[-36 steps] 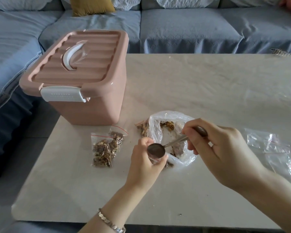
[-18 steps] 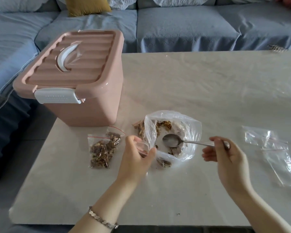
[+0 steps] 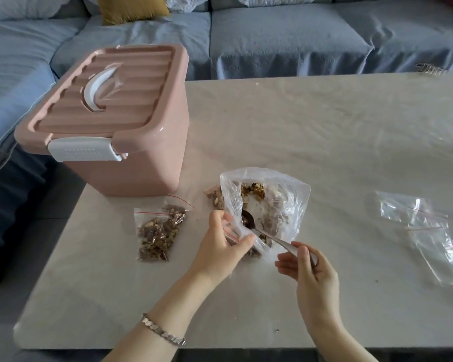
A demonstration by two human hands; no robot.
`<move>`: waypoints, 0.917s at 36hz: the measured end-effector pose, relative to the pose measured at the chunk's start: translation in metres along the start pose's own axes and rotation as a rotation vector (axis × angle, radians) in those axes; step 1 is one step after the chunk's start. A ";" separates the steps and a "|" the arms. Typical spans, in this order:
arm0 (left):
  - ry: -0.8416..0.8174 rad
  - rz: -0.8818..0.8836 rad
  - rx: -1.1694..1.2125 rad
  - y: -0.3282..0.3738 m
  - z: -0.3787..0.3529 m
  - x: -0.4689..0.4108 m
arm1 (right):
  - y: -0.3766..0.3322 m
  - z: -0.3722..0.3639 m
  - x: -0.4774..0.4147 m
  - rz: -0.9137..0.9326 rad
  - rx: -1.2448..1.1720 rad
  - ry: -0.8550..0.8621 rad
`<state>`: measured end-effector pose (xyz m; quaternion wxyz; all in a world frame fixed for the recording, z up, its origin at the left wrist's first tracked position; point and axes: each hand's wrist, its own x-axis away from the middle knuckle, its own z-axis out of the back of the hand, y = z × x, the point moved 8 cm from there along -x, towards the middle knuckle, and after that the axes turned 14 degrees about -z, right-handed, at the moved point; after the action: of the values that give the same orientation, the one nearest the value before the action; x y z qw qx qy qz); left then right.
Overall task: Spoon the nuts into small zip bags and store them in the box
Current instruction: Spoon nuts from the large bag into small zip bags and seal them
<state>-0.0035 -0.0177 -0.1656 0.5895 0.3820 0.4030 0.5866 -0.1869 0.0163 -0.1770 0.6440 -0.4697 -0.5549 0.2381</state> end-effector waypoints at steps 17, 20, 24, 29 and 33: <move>0.099 -0.082 -0.168 0.007 0.027 -0.002 | -0.037 0.024 -0.011 -0.010 -0.035 0.023; 0.032 -0.073 -0.137 0.007 0.022 -0.005 | -0.041 0.015 -0.012 0.037 0.079 0.027; -0.052 -0.026 -0.085 -0.001 0.013 -0.004 | -0.035 -0.002 -0.011 0.021 0.162 -0.024; -0.023 -0.059 -0.076 0.003 0.018 -0.001 | -0.027 -0.005 -0.009 -0.072 0.057 -0.076; 0.003 -0.081 -0.009 0.001 0.022 0.001 | -0.024 0.008 -0.013 -0.159 -0.076 -0.094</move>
<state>0.0166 -0.0157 -0.1565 0.6140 0.3617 0.4163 0.5647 -0.2027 -0.0024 -0.1624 0.6157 -0.4367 -0.6286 0.1870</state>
